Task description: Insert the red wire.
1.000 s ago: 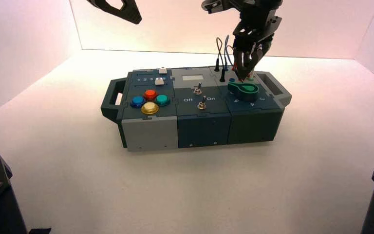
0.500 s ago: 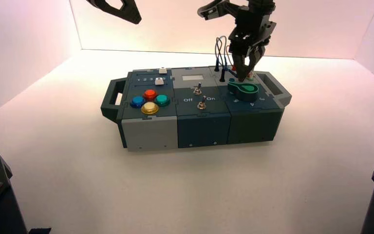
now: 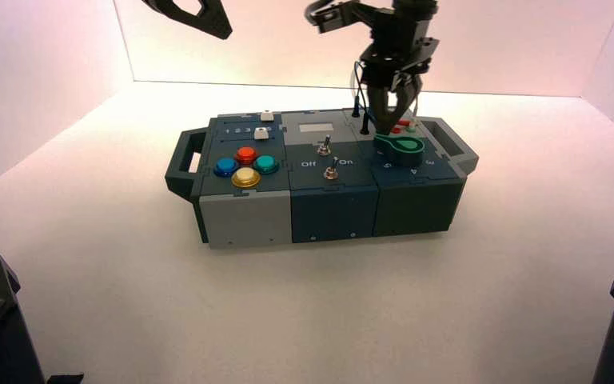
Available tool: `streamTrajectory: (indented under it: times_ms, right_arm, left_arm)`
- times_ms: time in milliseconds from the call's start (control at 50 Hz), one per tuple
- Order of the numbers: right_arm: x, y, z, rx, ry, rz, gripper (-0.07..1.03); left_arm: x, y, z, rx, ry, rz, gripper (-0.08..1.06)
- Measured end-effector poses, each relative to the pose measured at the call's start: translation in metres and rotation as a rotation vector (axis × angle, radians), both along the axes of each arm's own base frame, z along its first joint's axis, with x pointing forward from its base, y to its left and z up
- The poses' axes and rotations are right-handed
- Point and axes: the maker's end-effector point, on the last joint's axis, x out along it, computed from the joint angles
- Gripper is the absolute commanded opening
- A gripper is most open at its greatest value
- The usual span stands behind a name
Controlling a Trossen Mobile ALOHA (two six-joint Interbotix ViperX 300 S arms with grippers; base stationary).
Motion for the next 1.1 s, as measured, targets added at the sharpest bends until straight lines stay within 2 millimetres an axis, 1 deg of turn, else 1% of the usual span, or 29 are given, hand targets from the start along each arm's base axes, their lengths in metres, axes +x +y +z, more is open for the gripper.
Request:
streamTrajectory:
  times_ms: [20,60,120,240,440,600,740,780,900,1100]
  right_arm:
    - [-0.002,0.002,0.000,0.005,0.006,0.002,0.39]
    - [-0.003,0.005,0.001,0.007,0.011,0.006,0.45]
    - [-0.002,0.006,0.003,0.012,0.014,0.005,0.46]
    - [0.001,0.006,0.007,0.014,0.015,-0.004,0.46]
    - [0.009,0.001,0.021,0.032,-0.016,-0.027,0.46]
    - [0.011,0.000,0.028,0.037,-0.034,-0.026,0.47]
    - [0.017,-0.009,0.034,0.036,-0.052,-0.044,0.46]
    - [0.020,-0.015,0.035,0.032,-0.056,-0.056,0.46]
    - [0.023,-0.021,0.035,0.015,-0.067,-0.053,0.46]
    - [0.027,-0.022,0.035,0.001,-0.096,-0.034,0.46]
  left_arm:
    - [0.000,0.000,0.000,0.001,0.001,-0.001,-0.03]
    - [0.000,0.000,0.000,0.000,0.000,0.001,-0.03]
    - [0.000,0.000,0.000,0.000,-0.002,0.000,-0.03]
    - [0.000,0.000,0.000,0.000,-0.003,0.002,-0.03]
    - [0.000,0.000,0.000,0.000,-0.001,0.000,-0.03]
    - [0.001,0.000,0.000,0.001,-0.003,0.002,-0.03]
    - [0.001,0.000,-0.001,0.002,-0.003,0.003,-0.03]
    - [0.001,0.000,0.000,0.001,-0.004,0.003,-0.03]
    - [0.001,0.000,0.000,0.001,-0.004,0.003,-0.03]
    - [0.001,0.000,0.000,0.001,-0.004,0.003,-0.03]
